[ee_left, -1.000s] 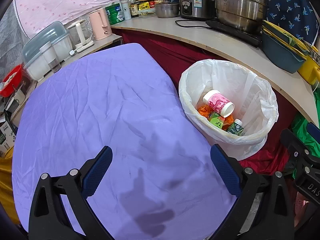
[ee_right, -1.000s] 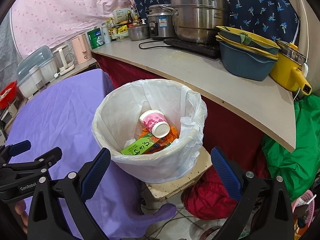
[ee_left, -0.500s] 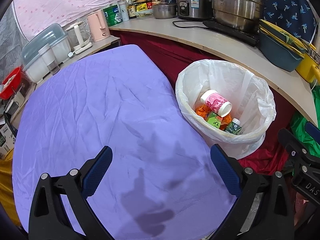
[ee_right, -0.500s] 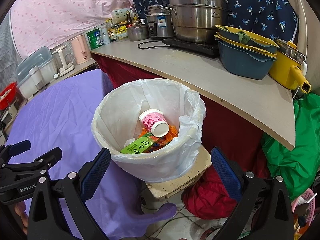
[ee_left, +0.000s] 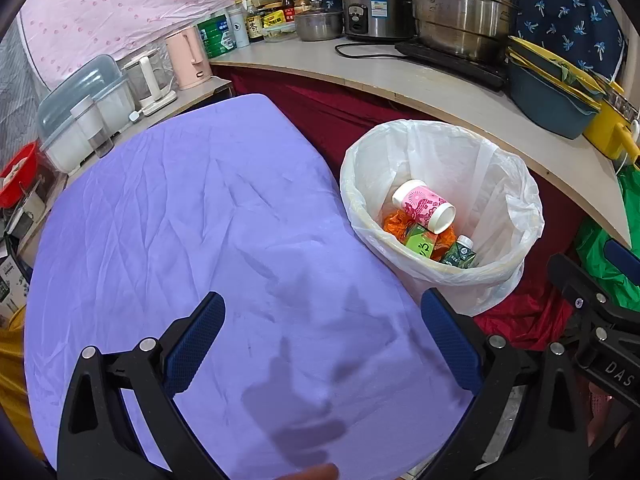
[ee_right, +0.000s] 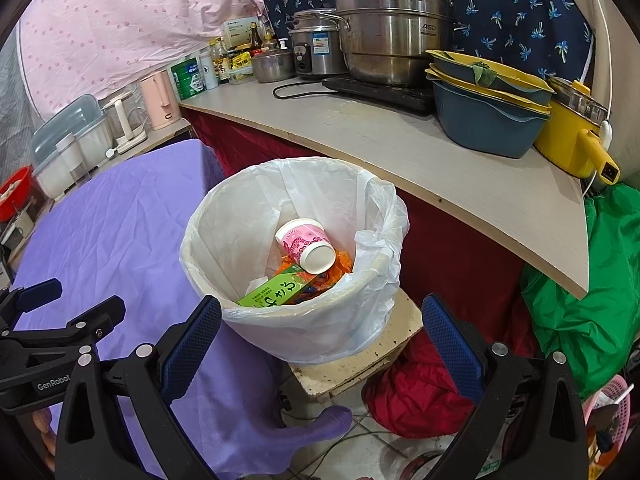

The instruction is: Collect trash

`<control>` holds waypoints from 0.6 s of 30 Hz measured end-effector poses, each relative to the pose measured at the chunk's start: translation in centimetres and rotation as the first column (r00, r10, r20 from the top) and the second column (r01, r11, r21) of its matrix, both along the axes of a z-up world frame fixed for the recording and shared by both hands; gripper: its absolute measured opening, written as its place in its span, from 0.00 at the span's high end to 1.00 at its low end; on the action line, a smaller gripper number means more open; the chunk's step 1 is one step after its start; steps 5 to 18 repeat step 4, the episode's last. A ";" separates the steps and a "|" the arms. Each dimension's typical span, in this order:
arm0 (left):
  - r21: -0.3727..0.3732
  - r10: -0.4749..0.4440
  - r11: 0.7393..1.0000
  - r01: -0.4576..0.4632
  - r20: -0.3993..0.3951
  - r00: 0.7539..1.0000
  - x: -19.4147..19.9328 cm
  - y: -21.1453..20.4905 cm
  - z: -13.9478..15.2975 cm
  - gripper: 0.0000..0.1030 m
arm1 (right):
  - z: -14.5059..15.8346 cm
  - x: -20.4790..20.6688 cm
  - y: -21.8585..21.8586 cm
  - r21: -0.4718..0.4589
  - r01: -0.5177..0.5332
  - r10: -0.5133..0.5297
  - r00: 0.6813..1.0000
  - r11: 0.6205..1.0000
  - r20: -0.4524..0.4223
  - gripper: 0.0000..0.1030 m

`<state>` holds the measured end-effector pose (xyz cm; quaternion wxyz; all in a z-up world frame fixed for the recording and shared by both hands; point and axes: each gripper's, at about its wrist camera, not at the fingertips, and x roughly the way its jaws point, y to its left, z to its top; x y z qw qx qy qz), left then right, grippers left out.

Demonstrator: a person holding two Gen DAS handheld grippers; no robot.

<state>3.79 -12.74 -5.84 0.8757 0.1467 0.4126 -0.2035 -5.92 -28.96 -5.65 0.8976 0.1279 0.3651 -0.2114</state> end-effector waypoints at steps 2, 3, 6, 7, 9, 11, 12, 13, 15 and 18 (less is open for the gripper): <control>-0.001 -0.004 1.000 0.004 -0.003 1.000 0.1 0.0 0.0 0.09 | 0.1 0.0 -0.1 0.003 0.001 -0.001 1.000 1.000 -0.001 0.06; -0.001 -0.004 1.000 0.004 -0.005 1.000 0.1 0.0 -0.1 0.09 | 0.0 0.0 -0.1 0.002 0.002 -0.002 1.000 1.000 -0.001 0.06; -0.001 -0.003 1.000 0.003 -0.007 1.000 0.1 0.0 -0.1 0.09 | 0.1 0.0 -0.1 0.002 0.002 -0.002 1.000 1.000 -0.001 0.06; -0.001 -0.003 1.000 0.003 -0.007 1.000 0.1 0.0 -0.1 0.09 | 0.1 0.0 -0.1 0.002 0.002 -0.002 1.000 1.000 -0.001 0.06; -0.001 -0.003 1.000 0.003 -0.007 1.000 0.1 0.0 -0.1 0.09 | 0.1 0.0 -0.1 0.002 0.002 -0.002 1.000 1.000 -0.001 0.06; -0.001 -0.003 1.000 0.003 -0.007 1.000 0.1 0.0 -0.1 0.09 | 0.1 0.0 -0.1 0.002 0.002 -0.002 1.000 1.000 -0.001 0.06; -0.001 -0.003 1.000 0.003 -0.007 1.000 0.1 0.0 -0.1 0.09 | 0.1 0.0 -0.1 0.002 0.002 -0.002 1.000 1.000 -0.001 0.06; -0.001 -0.003 1.000 0.003 -0.007 1.000 0.1 0.0 -0.1 0.09 | 0.1 0.0 -0.1 0.002 0.002 -0.002 1.000 1.000 -0.001 0.06; -0.001 -0.003 1.000 0.003 -0.007 1.000 0.1 0.0 -0.1 0.09 | 0.1 0.0 -0.1 0.002 0.002 -0.002 1.000 1.000 -0.001 0.06; -0.001 -0.003 1.000 0.003 -0.007 1.000 0.1 0.0 -0.1 0.09 | 0.1 0.0 -0.1 0.002 0.002 -0.002 1.000 1.000 -0.001 0.06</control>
